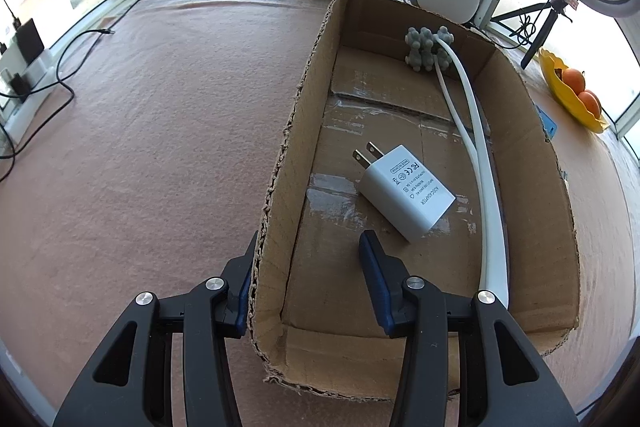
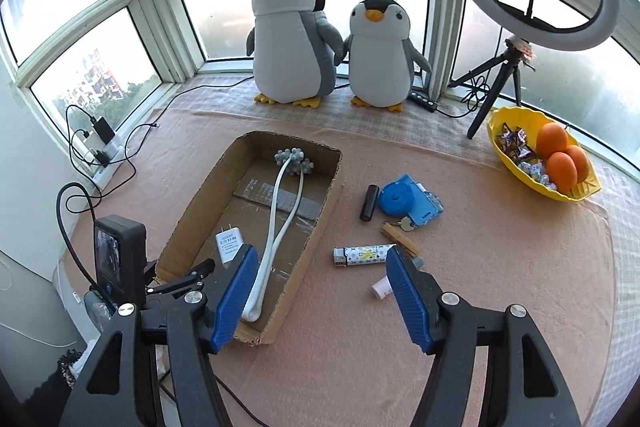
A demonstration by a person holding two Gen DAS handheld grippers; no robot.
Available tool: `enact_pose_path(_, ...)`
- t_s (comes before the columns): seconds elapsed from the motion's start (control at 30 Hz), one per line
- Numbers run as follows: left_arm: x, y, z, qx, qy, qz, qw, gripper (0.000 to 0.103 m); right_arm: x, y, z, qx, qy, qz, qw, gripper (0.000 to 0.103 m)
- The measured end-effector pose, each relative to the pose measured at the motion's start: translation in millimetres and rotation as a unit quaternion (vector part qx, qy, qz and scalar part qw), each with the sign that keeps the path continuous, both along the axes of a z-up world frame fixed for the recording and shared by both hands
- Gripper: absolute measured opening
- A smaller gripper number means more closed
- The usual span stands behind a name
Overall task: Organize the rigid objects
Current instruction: 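Move the right gripper to the small white bottle and grasp it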
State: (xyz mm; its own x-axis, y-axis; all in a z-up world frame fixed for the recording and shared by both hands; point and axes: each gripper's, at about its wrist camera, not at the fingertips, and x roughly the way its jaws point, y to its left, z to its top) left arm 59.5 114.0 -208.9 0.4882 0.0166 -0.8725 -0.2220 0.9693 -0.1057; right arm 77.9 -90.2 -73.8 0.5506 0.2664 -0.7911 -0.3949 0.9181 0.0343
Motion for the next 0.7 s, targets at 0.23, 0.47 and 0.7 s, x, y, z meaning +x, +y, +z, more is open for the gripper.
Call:
enact_pose_path(0.23, -2.7, -2.2, 2.2, 0.013, -0.006, -0.007, 0.9999, 0.045, -21.6, -37.0, 13.2, -0.004, -0.02, -0.046, 0.999, 0.063)
enact_pose_path(0.47, -3.3, -3.3, 2.3, 0.016, -0.008, -0.006, 0.9998, 0.045, -8.4, -64.1, -28.8, -0.006, 0.009, -0.077, 0.997, 0.063)
enact_pose_path(0.7, -4.2, -3.3, 2.5, 0.025, -0.01, -0.004, 0.9996, 0.045, 33.3, -76.5, -69.5, 0.008, 0.048, -0.098, 0.994, 0.063)
